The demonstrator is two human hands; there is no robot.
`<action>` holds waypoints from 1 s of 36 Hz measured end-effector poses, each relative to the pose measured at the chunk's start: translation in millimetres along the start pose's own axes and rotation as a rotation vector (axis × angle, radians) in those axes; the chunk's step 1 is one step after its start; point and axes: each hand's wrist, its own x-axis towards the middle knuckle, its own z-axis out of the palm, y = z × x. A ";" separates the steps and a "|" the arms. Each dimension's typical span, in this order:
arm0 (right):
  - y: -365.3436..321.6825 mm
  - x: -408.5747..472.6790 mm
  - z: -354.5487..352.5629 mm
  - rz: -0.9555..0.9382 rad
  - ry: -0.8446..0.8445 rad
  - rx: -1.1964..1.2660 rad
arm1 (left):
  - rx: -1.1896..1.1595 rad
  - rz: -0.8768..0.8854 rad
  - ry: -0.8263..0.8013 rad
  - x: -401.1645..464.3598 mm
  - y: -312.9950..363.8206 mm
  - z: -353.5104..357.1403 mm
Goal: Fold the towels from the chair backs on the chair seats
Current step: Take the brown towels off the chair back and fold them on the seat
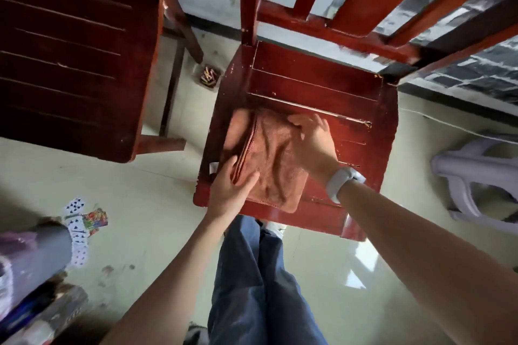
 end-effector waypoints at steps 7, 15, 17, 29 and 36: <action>-14.0 38.9 10.0 -0.122 -0.177 -0.352 | 0.242 0.188 0.220 -5.2 -3.3 12.5; -29.3 46.2 14.7 -0.141 -0.210 -0.307 | -0.049 0.201 0.211 -21.9 -6.5 2.4; -32.6 43.2 15.4 -0.171 -0.247 -0.212 | -0.105 0.116 0.235 -24.0 -10.4 1.7; -41.0 50.4 34.1 -0.323 -0.299 -0.237 | -0.272 -0.070 0.425 -16.6 -23.2 0.0; -36.1 51.8 44.6 -0.352 -0.200 -0.286 | -0.209 -0.171 0.433 -10.3 -27.3 2.0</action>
